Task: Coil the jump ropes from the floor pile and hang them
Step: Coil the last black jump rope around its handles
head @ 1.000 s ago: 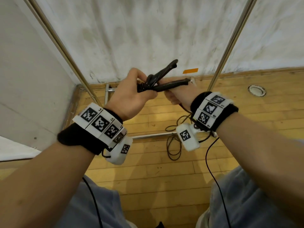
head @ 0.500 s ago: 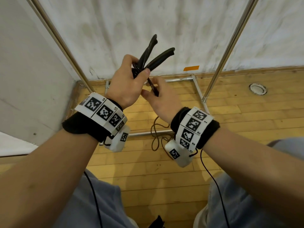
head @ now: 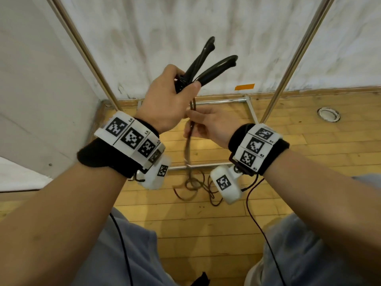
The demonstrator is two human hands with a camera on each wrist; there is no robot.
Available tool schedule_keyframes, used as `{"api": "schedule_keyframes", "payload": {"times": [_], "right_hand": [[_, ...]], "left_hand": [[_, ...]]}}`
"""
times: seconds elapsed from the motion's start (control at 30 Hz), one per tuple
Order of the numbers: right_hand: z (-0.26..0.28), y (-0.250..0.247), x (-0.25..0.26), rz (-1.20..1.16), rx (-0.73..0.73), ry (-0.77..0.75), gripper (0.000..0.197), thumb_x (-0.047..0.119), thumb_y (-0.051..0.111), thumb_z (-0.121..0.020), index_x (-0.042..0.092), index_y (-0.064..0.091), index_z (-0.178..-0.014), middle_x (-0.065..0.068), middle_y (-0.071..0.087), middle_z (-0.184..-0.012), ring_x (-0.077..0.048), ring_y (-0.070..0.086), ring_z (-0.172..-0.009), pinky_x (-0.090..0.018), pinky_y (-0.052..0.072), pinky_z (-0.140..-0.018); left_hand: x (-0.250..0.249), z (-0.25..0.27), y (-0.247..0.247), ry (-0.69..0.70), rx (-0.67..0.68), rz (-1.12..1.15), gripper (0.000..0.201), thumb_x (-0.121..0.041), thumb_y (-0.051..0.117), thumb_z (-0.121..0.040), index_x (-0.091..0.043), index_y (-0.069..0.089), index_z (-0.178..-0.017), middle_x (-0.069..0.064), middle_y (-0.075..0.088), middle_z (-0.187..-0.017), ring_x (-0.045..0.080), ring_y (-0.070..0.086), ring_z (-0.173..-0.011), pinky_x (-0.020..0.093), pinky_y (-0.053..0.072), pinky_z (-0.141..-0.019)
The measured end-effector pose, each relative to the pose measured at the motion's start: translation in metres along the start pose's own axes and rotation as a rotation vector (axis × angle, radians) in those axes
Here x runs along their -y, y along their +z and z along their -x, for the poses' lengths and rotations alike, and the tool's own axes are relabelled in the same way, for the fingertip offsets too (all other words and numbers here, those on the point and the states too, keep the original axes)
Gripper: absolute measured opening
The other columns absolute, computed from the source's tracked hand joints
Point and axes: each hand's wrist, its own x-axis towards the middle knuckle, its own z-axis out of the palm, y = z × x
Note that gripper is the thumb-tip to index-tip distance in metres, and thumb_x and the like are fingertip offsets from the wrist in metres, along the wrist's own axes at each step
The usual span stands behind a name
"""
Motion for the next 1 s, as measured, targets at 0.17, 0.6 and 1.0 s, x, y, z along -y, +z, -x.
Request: {"api": "schedule_keyframes", "payload": {"times": [0.17, 0.6, 1.0], "right_hand": [[0.002, 0.000, -0.002, 0.298, -0.143, -0.059, 0.037, 0.035, 0.036, -0.100, 0.018, 0.049, -0.071, 0.007, 0.040, -0.054, -0.008, 0.035, -0.045, -0.024, 0.031, -0.047], [0.018, -0.008, 0.017, 0.927, -0.082, -0.170, 0.044, 0.036, 0.035, -0.100, 0.016, 0.046, -0.062, 0.003, 0.042, -0.056, -0.013, 0.041, -0.052, -0.020, 0.031, -0.050], [0.015, -0.026, 0.024, 0.945, -0.279, -0.273, 0.042, 0.036, 0.040, -0.099, 0.011, 0.061, -0.072, 0.005, 0.042, -0.058, -0.011, 0.041, -0.054, -0.020, 0.030, -0.051]], "left_hand": [[0.015, -0.004, -0.010, -0.040, 0.014, -0.183, 0.024, -0.036, 0.057, -0.092, -0.020, 0.048, -0.107, -0.013, 0.053, -0.077, 0.012, 0.053, -0.070, 0.029, 0.040, -0.062], [0.039, -0.003, 0.001, -0.139, 0.329, -0.663, 0.029, -0.028, 0.055, -0.093, -0.017, 0.046, -0.119, 0.004, 0.057, -0.096, 0.024, 0.052, -0.083, 0.040, 0.048, -0.079], [0.029, 0.017, 0.039, 0.033, 0.513, -0.645, 0.034, -0.020, 0.057, -0.088, -0.026, 0.052, -0.121, -0.003, 0.061, -0.091, 0.019, 0.057, -0.081, 0.030, 0.045, -0.066]]}}
